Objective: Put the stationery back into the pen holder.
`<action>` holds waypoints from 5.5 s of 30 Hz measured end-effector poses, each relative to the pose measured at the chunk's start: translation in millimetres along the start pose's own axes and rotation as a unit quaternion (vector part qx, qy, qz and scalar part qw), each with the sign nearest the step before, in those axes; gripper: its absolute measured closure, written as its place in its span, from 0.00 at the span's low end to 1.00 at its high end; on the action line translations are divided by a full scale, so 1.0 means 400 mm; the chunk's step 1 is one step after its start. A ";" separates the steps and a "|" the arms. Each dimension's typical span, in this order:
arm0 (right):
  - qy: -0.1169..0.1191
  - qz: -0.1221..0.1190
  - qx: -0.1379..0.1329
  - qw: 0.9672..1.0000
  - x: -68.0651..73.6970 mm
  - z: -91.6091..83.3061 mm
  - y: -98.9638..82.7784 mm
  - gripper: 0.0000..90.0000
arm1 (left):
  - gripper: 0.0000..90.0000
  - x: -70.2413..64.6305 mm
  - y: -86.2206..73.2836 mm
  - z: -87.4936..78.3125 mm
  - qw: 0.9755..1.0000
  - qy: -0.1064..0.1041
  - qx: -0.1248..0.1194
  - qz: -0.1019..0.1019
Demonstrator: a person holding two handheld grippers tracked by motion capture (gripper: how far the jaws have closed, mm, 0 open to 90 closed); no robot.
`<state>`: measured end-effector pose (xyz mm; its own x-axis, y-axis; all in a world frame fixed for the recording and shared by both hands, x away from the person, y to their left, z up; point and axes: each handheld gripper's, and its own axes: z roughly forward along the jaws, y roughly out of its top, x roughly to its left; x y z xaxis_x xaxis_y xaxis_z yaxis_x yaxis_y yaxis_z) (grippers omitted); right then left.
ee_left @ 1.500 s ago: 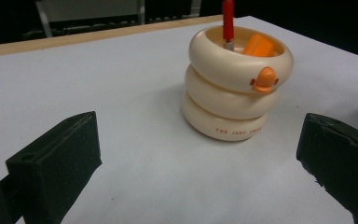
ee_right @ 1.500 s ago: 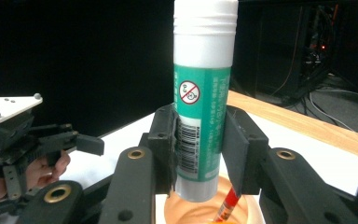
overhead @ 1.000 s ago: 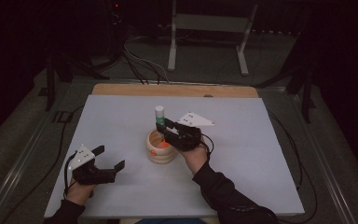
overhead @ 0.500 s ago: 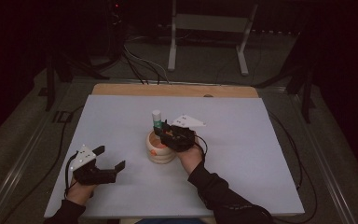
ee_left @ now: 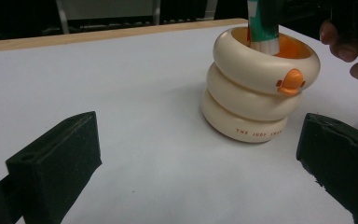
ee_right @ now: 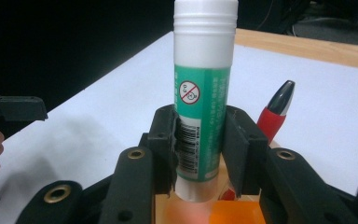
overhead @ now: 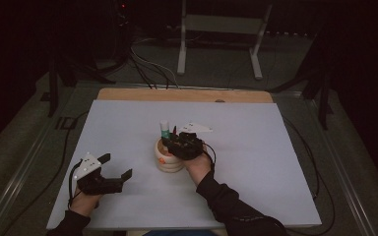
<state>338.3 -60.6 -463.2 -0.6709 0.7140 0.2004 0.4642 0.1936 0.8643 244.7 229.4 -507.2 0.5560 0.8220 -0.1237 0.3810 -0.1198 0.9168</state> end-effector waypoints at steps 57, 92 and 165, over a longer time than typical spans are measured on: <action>0.068 -0.084 0.018 0.994 -0.004 -0.100 0.089 0.00 | 0.00 -0.004 0.002 -0.006 1.000 -0.004 -0.004 0.002; 0.002 -0.105 -0.005 0.994 -0.166 -0.288 0.009 0.00 | 0.00 -0.012 0.003 -0.005 1.000 -0.020 -0.007 0.006; -0.047 -0.015 0.052 0.997 -0.355 -0.468 -0.310 0.00 | 0.00 -0.020 -0.011 -0.016 0.999 -0.047 -0.005 0.010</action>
<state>267.6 -312.0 -512.2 -0.6312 0.7653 0.1264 0.5053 0.2820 0.8156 233.9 227.0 -507.7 0.6309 0.7631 -0.1398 0.3613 -0.1296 0.9234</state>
